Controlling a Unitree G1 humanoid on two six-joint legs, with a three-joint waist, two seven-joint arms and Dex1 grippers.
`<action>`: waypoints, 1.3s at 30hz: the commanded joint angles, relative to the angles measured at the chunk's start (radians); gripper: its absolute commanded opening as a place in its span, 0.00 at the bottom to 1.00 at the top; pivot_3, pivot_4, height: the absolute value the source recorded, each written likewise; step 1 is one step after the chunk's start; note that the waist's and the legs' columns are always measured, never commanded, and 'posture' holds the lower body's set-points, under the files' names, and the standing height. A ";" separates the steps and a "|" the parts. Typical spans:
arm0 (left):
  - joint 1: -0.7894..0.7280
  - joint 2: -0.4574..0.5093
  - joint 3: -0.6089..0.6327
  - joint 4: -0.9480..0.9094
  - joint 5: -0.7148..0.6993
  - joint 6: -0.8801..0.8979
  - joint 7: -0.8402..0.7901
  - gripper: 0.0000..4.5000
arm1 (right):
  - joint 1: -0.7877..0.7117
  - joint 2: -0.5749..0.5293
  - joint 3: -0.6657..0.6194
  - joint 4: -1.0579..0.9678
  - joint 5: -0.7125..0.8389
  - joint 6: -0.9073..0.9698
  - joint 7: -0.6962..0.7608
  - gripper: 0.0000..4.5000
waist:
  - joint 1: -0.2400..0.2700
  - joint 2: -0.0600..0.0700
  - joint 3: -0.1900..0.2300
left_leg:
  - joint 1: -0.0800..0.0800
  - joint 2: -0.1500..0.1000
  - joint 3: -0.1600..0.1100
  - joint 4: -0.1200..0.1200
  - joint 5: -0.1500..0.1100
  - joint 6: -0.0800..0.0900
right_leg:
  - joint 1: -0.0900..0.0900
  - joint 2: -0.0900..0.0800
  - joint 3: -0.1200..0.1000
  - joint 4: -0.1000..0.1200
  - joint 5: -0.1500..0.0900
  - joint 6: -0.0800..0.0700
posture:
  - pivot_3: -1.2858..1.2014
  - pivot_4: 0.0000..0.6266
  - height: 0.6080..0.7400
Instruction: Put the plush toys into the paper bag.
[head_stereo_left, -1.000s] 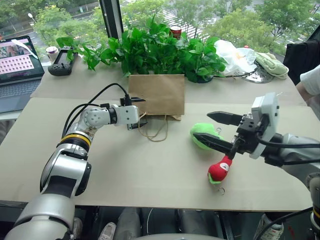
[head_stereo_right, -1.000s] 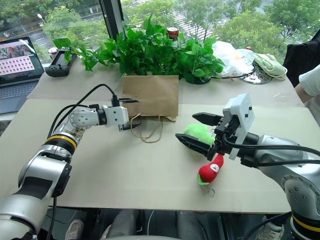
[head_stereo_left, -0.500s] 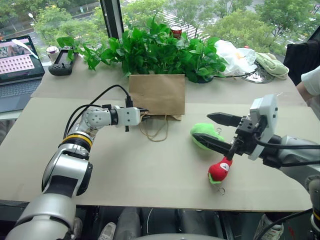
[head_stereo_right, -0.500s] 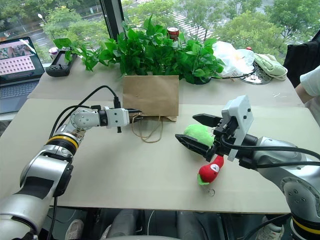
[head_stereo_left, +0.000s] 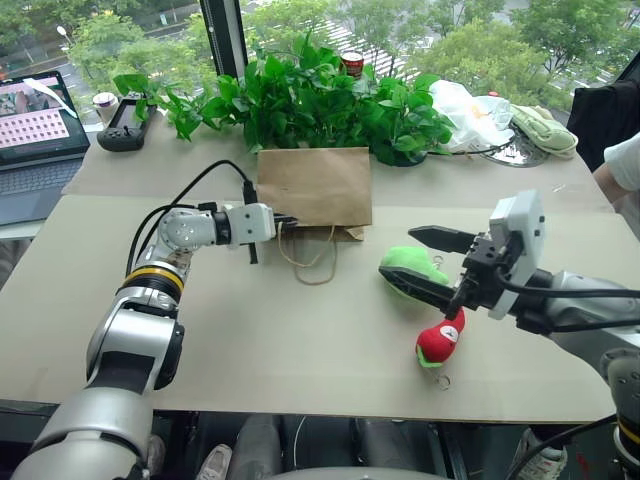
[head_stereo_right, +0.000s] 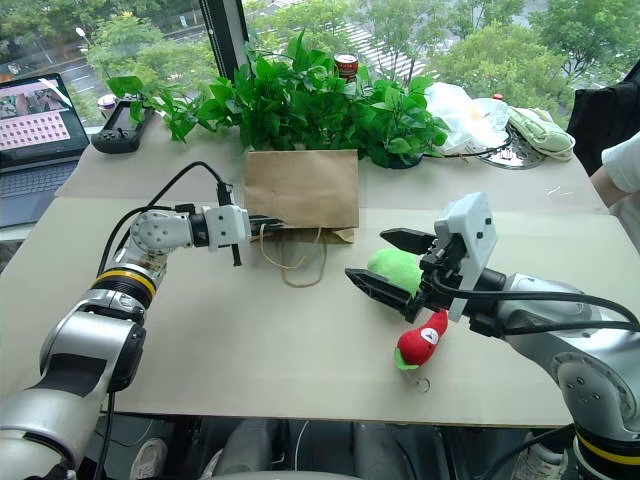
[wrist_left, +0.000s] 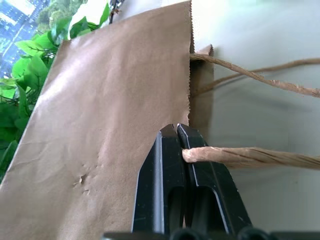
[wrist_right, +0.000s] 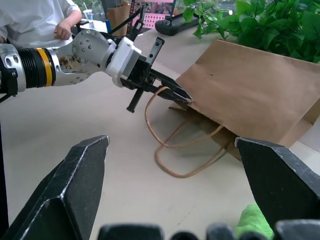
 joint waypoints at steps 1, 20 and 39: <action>-0.014 0.005 0.077 -0.107 -0.151 0.136 -0.127 0.01 | -0.014 0.010 0.021 -0.009 -0.034 -0.033 -0.007 1.00 | -0.001 0.000 0.000 | 0.000 0.000 0.000 0.000 0.000 0.000 | 0.000 0.000 0.000 0.000 0.000 0.000 | 0.52 0.24 0.79; 0.085 0.050 0.153 -0.561 -0.324 0.715 -0.227 0.00 | -0.159 0.345 0.388 0.244 -0.473 -0.039 -0.247 0.54 | -0.015 0.001 -0.001 | -0.001 0.000 -0.003 0.003 0.001 0.001 | 0.000 0.001 -0.002 0.001 0.000 0.000 | 0.52 0.24 0.79; 0.113 0.031 0.160 -0.699 -0.361 0.844 -0.204 0.00 | -0.415 0.686 0.485 0.805 -0.848 -0.264 -0.370 0.04 | -0.019 0.001 -0.001 | -0.002 0.000 -0.004 0.003 0.001 0.001 | -0.001 0.001 -0.004 0.002 0.000 0.000 | 0.52 0.24 0.79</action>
